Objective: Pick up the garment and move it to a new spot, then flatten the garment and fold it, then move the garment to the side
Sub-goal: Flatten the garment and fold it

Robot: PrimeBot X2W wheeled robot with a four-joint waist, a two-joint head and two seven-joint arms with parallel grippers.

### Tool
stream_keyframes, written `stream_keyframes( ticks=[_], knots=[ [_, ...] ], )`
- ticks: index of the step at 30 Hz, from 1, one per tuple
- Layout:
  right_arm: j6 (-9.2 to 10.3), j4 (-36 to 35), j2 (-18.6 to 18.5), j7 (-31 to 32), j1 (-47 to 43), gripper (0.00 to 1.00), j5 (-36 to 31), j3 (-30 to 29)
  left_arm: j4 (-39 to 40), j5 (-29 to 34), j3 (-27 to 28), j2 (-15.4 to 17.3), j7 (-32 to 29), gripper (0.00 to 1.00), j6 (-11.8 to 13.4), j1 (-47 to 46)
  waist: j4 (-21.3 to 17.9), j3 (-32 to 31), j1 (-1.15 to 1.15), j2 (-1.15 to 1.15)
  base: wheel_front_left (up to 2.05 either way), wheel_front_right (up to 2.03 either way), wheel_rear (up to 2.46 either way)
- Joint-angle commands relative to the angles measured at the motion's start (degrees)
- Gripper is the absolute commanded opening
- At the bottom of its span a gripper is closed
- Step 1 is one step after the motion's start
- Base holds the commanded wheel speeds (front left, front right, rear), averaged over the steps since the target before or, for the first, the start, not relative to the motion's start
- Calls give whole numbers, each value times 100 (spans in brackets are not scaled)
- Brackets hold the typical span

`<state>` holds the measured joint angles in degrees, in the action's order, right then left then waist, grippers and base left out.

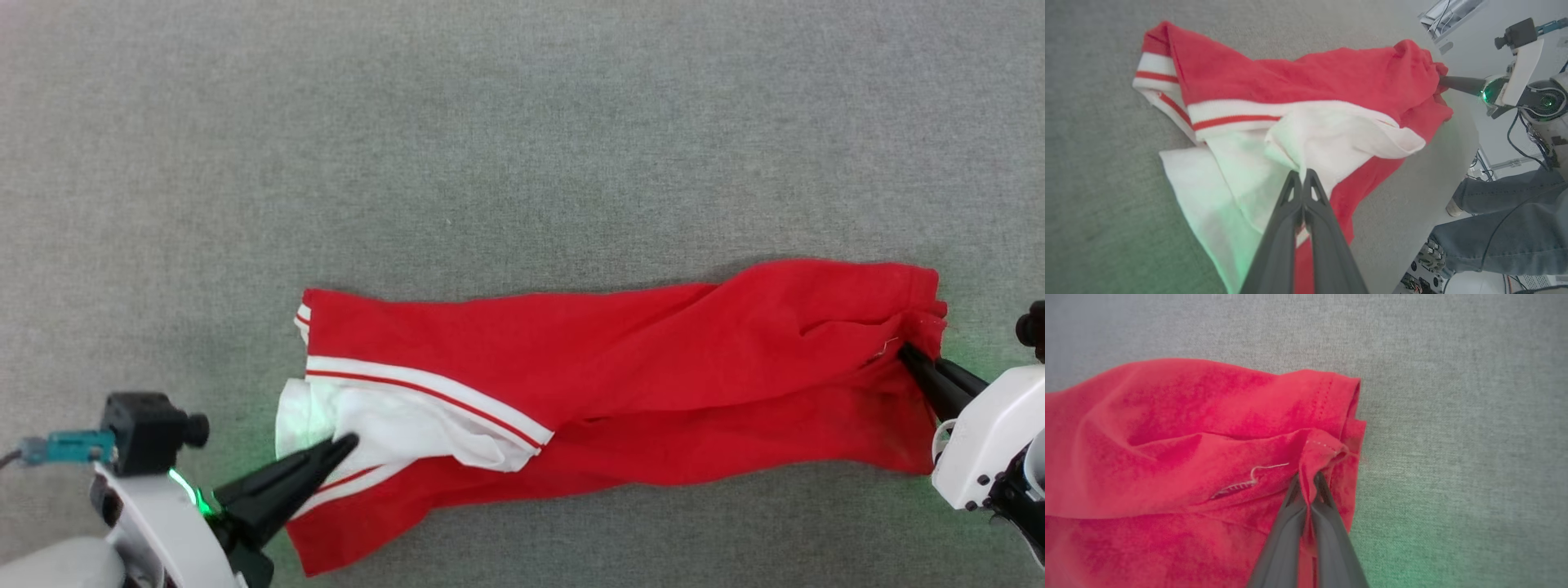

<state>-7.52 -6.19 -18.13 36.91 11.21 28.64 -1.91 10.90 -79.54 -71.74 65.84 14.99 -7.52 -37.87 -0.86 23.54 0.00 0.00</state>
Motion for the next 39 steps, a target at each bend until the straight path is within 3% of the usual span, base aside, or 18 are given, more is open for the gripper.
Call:
stream_keyframes(
  ticks=[1,2,3,4,5,14,27,33,39],
  knots=[
    [5,10,77,-37,50,63,11,-61,-4,2,113,-28,18,33,8,82,0,-40,0,0,0,0,0],
    [6,-5,102,-15,46,100,65,-66,11,17,195,-44,18,47,8,120,1,-73,0,0,0,0,0],
    [6,-35,123,24,41,100,124,-83,33,-2,321,-57,7,75,8,166,1,-108,0,0,0,0,0],
    [6,-67,136,70,42,100,174,-120,60,-45,460,-77,8,93,8,231,3,-147,0,0,0,0,0],
    [6,-102,130,132,43,100,222,-160,93,-65,600,-82,8,100,8,319,3,-186,0,0,0,0,0],
    [5,-317,69,806,-28,100,452,-821,-8,73,2048,-358,9,100,8,1404,158,-565,0,0,0,0,0],
    [5,-24,512,1621,-68,100,-22,-1684,-682,760,3491,-1538,10,100,8,2584,753,-568,0,0,0,0,0],
    [5,68,724,2117,96,100,-299,-1961,-1087,1577,4413,-2124,10,100,8,2848,945,-578,0,0,0,0,0],
    [5,88,978,2783,358,100,-745,-2150,-1256,2820,5425,-2696,10,100,8,3030,1020,-592,0,0,0,0,0]
  ],
)
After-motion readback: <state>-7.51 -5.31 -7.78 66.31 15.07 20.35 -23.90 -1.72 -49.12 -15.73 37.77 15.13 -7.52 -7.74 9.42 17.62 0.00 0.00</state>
